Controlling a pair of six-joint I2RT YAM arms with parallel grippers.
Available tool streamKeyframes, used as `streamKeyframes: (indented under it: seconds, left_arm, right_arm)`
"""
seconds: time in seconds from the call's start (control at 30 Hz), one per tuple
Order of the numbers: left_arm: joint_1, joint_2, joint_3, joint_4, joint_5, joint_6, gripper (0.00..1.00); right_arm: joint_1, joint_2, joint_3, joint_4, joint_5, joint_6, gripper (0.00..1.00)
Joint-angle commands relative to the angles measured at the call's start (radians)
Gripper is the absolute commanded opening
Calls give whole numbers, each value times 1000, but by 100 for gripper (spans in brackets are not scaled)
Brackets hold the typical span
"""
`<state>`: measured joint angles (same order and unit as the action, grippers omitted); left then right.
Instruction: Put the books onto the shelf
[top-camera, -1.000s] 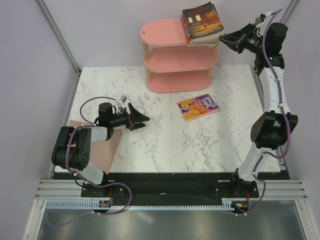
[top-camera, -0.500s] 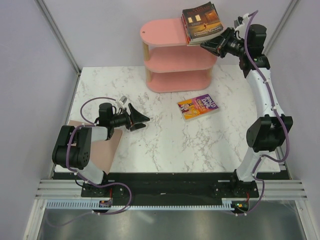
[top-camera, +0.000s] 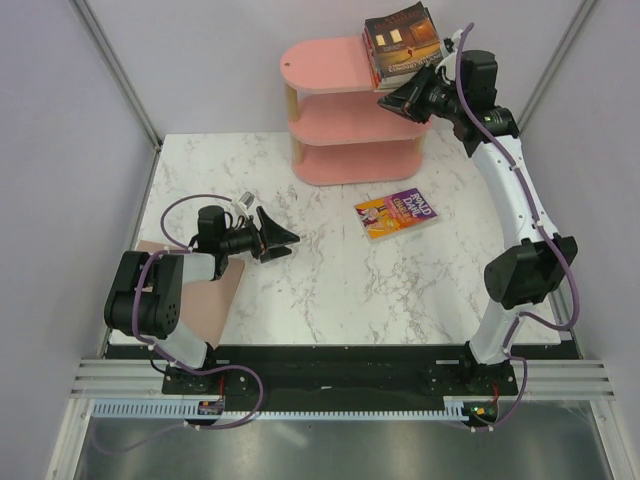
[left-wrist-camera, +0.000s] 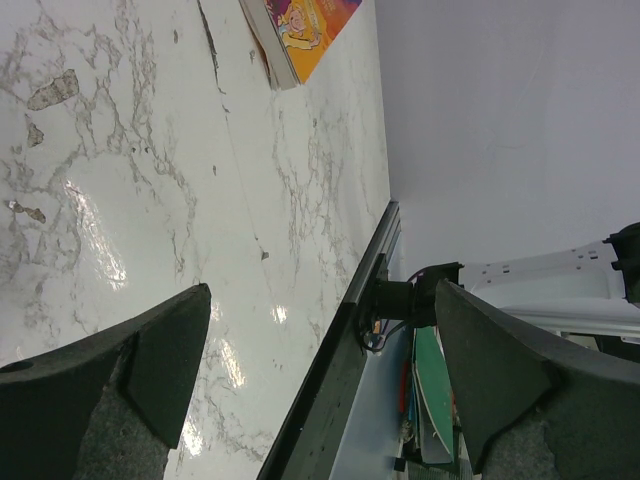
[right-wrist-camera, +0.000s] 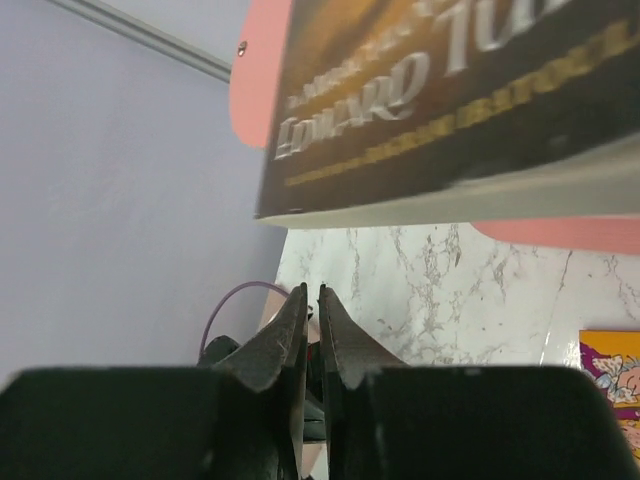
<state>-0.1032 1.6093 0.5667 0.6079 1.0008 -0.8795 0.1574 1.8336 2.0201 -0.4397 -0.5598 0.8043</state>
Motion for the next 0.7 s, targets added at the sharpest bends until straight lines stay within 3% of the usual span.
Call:
streamKeyframes:
  seconds: [0.0,0.67]
  left_arm:
    - [-3,-12,-4,39,30,39,100]
    - [-1,-15,-7,39,32,37,100]
  right_arm:
    - [33,21,147,-73,115,-80,15]
    - [57,134,276,-110,222,-99,15]
